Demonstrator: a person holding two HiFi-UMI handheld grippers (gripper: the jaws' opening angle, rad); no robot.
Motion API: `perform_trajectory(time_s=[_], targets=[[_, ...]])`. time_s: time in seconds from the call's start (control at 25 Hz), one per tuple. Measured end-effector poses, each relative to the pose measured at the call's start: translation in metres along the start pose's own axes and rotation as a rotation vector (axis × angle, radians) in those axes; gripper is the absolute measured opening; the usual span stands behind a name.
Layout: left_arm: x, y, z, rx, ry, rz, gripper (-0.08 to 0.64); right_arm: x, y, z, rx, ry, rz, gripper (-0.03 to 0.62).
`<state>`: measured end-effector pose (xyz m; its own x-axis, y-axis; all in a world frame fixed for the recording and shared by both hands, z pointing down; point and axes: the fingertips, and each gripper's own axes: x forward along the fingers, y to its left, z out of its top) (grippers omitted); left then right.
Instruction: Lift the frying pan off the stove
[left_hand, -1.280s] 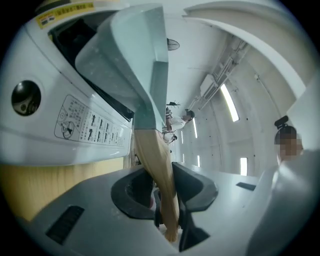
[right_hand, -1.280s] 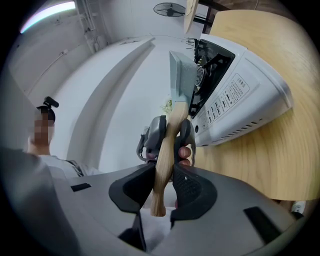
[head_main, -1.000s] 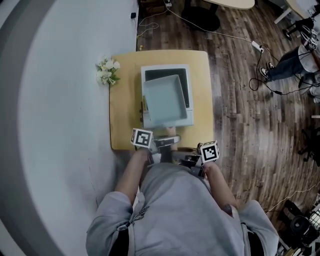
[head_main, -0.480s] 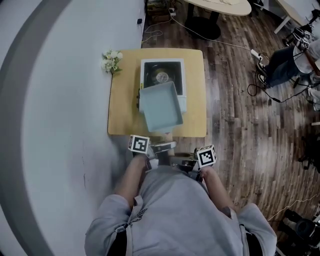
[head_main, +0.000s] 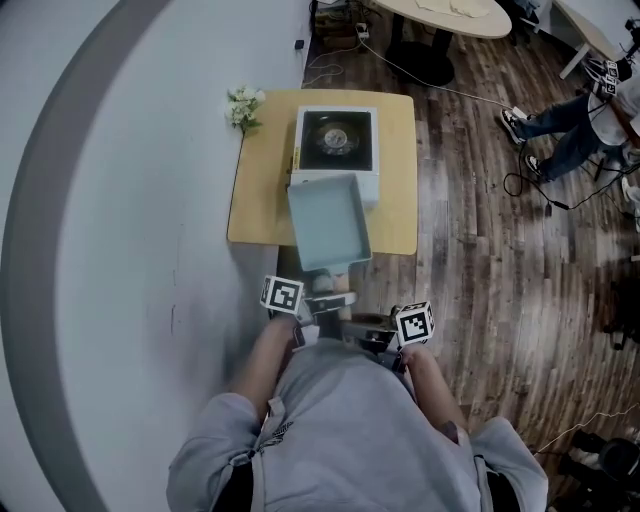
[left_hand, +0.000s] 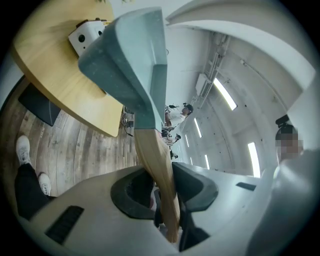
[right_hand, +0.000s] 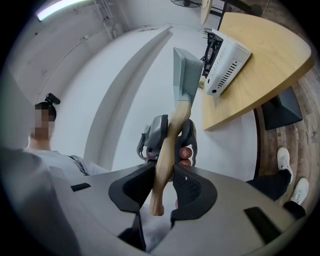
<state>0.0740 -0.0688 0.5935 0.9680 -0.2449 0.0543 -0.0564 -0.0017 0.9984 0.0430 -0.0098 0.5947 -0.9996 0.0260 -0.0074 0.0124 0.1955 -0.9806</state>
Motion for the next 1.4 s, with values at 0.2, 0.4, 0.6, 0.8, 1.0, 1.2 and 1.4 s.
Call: perform_trajectory(time_s=[0.2, 0.4, 0.6, 0.8, 1.0, 1.2, 1.4], targets=[[-0.011, -0.009, -0.018, 0.091, 0.019, 0.003, 0.103, 0.008, 0.013, -0.022, -0.007, -0.012, 0.006, 0.109], [-0.032, -0.016, -0.039, 0.083, 0.042, -0.005, 0.103, 0.026, 0.023, -0.043, -0.03, -0.029, -0.008, 0.109], [-0.056, -0.017, -0.052, 0.133, 0.106, -0.009, 0.104, 0.049, 0.03, -0.06, -0.024, -0.1, -0.022, 0.109], [-0.078, -0.012, -0.075, 0.097, 0.138, -0.021, 0.105, 0.07, 0.028, -0.084, -0.013, -0.118, -0.047, 0.109], [-0.087, -0.01, -0.088, 0.084, 0.156, -0.037, 0.107, 0.077, 0.028, -0.098, 0.012, -0.136, -0.045, 0.11], [-0.086, 0.002, -0.087, 0.122, 0.134, -0.01, 0.106, 0.073, 0.023, -0.101, 0.014, -0.09, -0.053, 0.11], [-0.081, -0.001, -0.088, 0.121, 0.108, -0.018, 0.107, 0.066, 0.024, -0.102, 0.006, -0.059, -0.048, 0.112]])
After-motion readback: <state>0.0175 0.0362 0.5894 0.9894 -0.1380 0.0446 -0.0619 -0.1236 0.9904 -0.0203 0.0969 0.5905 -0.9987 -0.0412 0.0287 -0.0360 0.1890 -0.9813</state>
